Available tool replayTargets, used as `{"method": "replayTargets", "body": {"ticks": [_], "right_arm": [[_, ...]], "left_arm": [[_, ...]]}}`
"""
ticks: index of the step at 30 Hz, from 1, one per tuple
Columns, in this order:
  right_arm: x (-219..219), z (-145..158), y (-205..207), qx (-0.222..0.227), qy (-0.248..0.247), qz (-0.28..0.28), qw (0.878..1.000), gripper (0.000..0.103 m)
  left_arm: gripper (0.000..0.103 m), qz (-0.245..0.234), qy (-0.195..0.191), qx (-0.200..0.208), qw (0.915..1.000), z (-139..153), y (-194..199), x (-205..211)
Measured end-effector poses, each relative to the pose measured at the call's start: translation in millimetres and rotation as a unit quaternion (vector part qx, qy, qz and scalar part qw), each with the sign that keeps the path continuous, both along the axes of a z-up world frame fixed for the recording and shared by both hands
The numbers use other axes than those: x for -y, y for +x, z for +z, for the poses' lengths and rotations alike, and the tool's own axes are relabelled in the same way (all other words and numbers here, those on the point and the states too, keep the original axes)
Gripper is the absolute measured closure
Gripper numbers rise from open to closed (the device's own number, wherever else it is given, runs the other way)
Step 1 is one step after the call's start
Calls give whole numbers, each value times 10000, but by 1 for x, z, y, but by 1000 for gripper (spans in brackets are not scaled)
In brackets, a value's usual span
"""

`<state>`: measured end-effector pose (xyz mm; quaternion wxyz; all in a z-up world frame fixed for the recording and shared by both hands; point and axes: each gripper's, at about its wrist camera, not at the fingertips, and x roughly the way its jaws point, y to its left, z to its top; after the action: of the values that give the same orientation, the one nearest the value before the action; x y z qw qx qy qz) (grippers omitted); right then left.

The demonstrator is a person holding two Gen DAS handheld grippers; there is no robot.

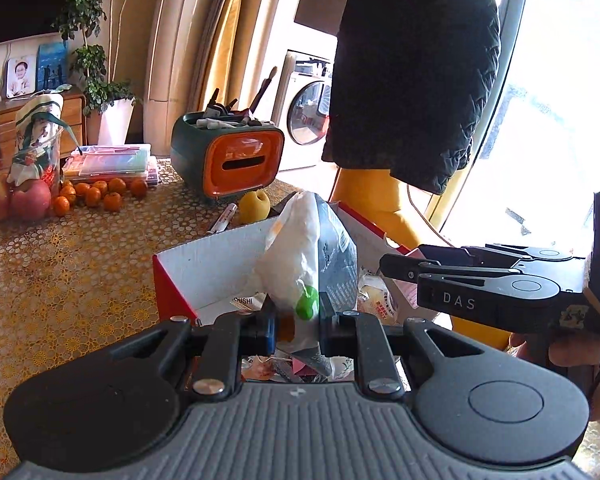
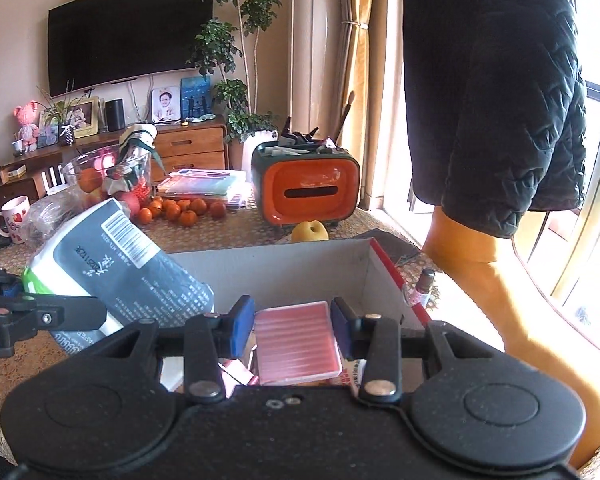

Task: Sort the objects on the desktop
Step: 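Carry the wipes pack and pink tray with both tools over the red box, then open both tools to drop the wipes pack and pink tray into the box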

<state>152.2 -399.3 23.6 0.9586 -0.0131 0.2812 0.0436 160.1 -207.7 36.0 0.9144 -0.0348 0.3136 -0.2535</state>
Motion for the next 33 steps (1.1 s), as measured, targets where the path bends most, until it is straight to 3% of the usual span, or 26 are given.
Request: {"method": "replayTargets", "body": {"ticks": [8,15,27,31,33], "right_arm": [[21,-26,28,-381,78,-270,9989,62],[28,-46,50,-707,190,-362,9967,62],[22,-60,66,-835,65,-291,9961,61],[21,-59,69,-908,69,-240,9956,56],[20,-59,69,-914,36,-229,9955,48]], "left_arm": [[85,-2,141,-382,9992,-19,29,21],[85,168,-53,-841,9963,-34,58,22],[85,358,-89,-1274,9912,-58,80,20],[82,352,-76,-1320,9906,-57,81,21],[76,364,-61,-1324,9905,-57,81,21]]}}
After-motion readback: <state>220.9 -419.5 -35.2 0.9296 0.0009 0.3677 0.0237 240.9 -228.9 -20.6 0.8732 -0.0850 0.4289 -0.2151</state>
